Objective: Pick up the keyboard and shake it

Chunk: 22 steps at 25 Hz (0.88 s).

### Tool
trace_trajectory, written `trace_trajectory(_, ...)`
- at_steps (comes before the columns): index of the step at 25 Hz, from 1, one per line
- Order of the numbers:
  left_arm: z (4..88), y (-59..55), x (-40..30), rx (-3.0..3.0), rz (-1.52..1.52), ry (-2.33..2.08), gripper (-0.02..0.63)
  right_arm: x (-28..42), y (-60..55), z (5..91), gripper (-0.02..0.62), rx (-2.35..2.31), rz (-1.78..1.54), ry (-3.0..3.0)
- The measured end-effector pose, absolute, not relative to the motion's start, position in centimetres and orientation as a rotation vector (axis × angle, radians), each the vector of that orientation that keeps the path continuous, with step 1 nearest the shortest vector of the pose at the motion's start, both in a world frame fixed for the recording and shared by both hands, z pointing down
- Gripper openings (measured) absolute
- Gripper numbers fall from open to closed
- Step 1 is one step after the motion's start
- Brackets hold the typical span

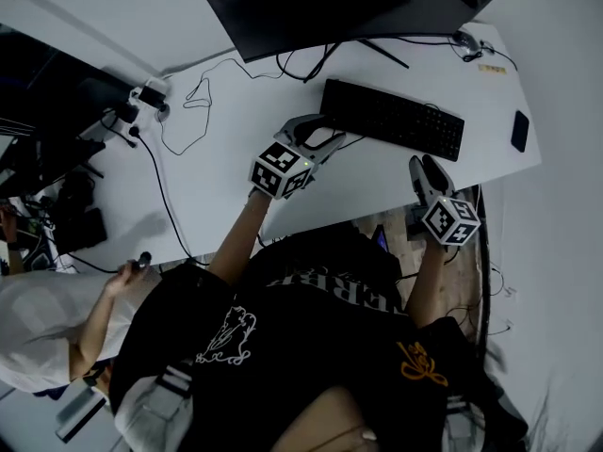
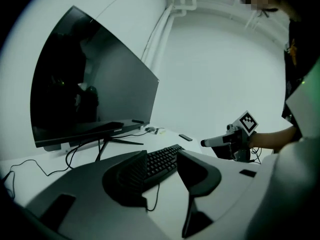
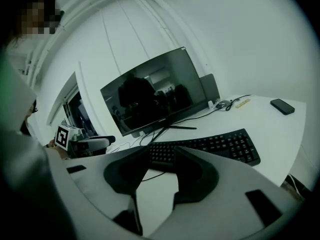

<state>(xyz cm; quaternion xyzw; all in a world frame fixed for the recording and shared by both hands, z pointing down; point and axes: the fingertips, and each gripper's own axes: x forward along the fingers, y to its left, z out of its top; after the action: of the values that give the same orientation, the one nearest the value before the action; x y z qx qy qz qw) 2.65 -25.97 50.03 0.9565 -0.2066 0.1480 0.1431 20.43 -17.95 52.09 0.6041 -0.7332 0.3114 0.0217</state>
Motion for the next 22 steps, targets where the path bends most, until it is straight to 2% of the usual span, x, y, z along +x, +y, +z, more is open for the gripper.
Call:
trace_trajectory(12,48.1,-14.1,-2.8,2.811,0.344,-0.491,0.109,7.6,-10.2,48.2,0.098,1.75,0.849,-2.379)
trace_trajectory(22,47.4,-8.1,-1.5,2.83,0.359,-0.431,0.081,5.8,-5.2,47.3,0.062,1.734,0.831,-2.392)
